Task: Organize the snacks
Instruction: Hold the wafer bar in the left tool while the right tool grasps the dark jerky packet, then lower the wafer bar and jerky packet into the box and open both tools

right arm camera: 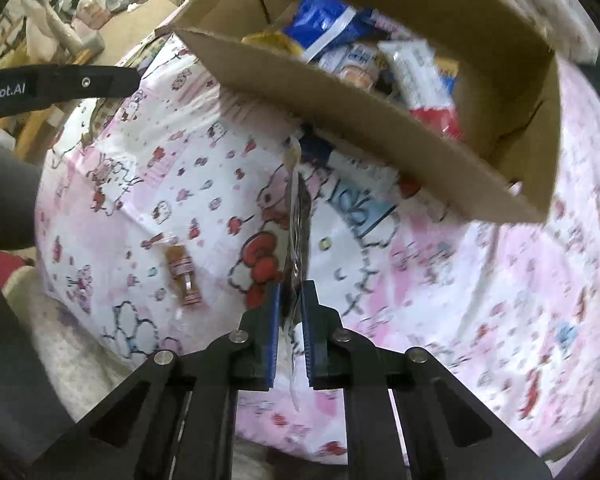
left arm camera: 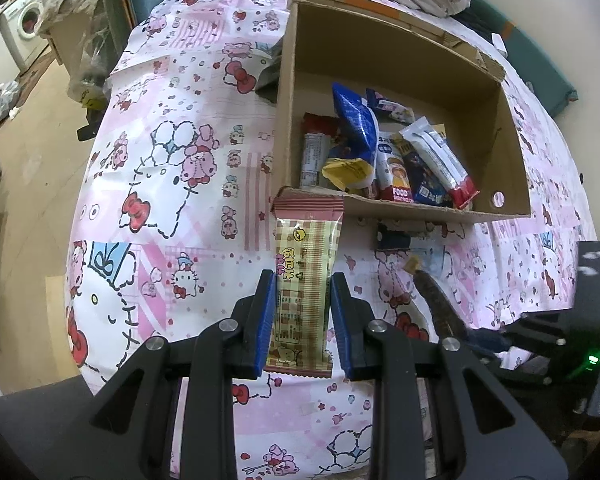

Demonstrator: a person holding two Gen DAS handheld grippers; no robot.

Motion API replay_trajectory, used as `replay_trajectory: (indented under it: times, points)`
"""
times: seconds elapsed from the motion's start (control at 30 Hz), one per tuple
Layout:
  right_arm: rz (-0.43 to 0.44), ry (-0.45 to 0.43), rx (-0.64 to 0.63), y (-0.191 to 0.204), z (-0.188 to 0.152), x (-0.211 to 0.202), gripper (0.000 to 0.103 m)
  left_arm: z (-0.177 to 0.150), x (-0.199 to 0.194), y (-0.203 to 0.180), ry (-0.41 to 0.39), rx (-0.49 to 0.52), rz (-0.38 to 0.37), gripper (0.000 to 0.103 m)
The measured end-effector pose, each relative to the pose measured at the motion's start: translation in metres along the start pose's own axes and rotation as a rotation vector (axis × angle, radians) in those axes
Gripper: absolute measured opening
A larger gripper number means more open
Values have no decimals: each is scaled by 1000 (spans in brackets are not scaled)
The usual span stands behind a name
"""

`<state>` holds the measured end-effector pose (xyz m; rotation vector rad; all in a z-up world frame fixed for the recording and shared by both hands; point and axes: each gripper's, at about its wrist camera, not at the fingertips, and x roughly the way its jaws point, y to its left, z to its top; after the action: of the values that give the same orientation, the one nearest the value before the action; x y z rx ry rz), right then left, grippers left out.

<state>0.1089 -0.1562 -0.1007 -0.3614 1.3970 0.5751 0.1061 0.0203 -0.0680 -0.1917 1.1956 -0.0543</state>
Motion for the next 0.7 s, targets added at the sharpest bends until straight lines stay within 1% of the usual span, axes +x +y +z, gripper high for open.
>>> replay_trajectory:
  times: [0.1,0.13,0.17,0.23,0.3,0.37,0.47,0.53,0.63,0.7]
  points:
    - [24,21,48,-1,1,14,21,-1,0,-2,-1,13,4,23]
    - [25,26,57,-2,3,19,21,-2,1,-2,0,17,5,23]
    - [21,24,66,-4,5,23,21,-2,1,-2,2,19,6,23]
    - [32,34,101,-11,9,28,14,-3,2,-2,5,20,10,23]
    - [66,15,128,-13,7,22,14,-4,0,0,12,14,1,23]
    - [126,-31,171,-22,2,0,14,-5,-3,0,11,9,-13,23]
    - [264,-80,219,-36,-12,-36,14,-4,-12,-3,6,7,-41,23]
    - [329,-138,251,-45,-21,-61,14,0,-19,-6,-10,6,-57,23]
    - [361,-237,273,-57,-28,-94,14,12,-31,-11,-49,8,-63,23]
    - [363,-290,288,-58,-25,-107,14,23,-38,-14,-80,13,-51,23]
